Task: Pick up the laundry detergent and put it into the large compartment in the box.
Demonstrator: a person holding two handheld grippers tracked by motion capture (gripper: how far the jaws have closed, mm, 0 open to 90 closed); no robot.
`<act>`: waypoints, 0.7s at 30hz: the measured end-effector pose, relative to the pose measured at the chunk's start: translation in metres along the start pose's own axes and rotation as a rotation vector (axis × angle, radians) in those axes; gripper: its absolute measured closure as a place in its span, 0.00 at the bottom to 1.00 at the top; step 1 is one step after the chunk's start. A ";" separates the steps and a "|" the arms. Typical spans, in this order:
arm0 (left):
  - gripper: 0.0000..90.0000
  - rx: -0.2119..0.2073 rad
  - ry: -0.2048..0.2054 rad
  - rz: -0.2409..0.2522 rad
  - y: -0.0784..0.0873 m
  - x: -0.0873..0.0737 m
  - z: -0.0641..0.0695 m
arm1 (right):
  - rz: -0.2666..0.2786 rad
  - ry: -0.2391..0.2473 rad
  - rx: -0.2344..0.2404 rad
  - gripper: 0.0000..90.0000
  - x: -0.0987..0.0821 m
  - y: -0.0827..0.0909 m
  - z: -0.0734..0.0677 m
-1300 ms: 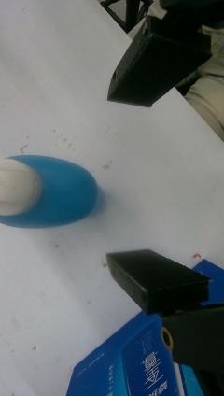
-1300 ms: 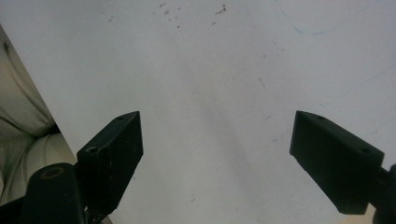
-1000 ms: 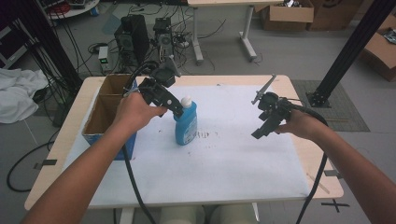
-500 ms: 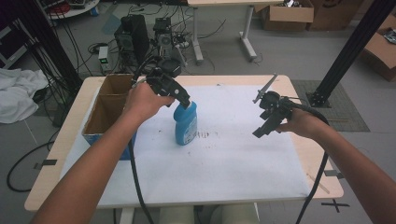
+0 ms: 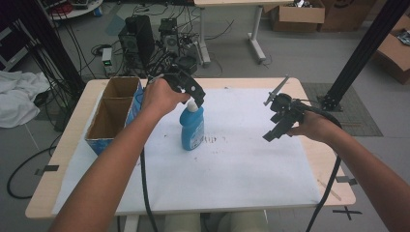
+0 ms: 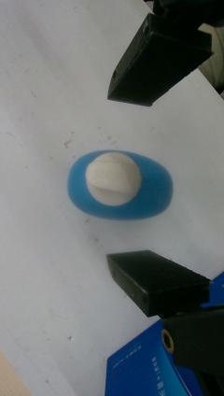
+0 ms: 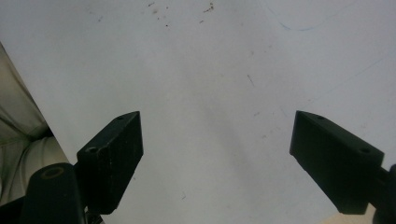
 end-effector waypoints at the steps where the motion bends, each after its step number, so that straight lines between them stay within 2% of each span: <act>1: 0.21 0.000 0.000 0.000 0.000 0.000 0.000 | 0.000 0.000 0.000 0.19 0.000 0.000 0.000; 8: 0.21 0.021 -0.007 -0.018 -0.011 0.004 -0.001 | 0.000 0.003 0.001 0.19 -0.001 0.000 0.001; 16: 0.21 0.008 -0.029 -0.038 -0.023 0.006 -0.001 | -0.001 0.002 0.003 0.19 -0.002 -0.001 0.003; 21: 0.21 0.003 -0.023 -0.047 -0.031 0.006 0.000 | -0.003 0.000 0.005 0.19 -0.002 -0.003 0.003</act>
Point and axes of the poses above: each handheld gripper's, and its own axes: y roughly backward along the jaws, x roughly out of its top, z roughly to its right, the point moved 5 cm from there along -y, roughly forward along the jaws, and after that the axes turned 8 degrees about y, right-handed, at the moved point
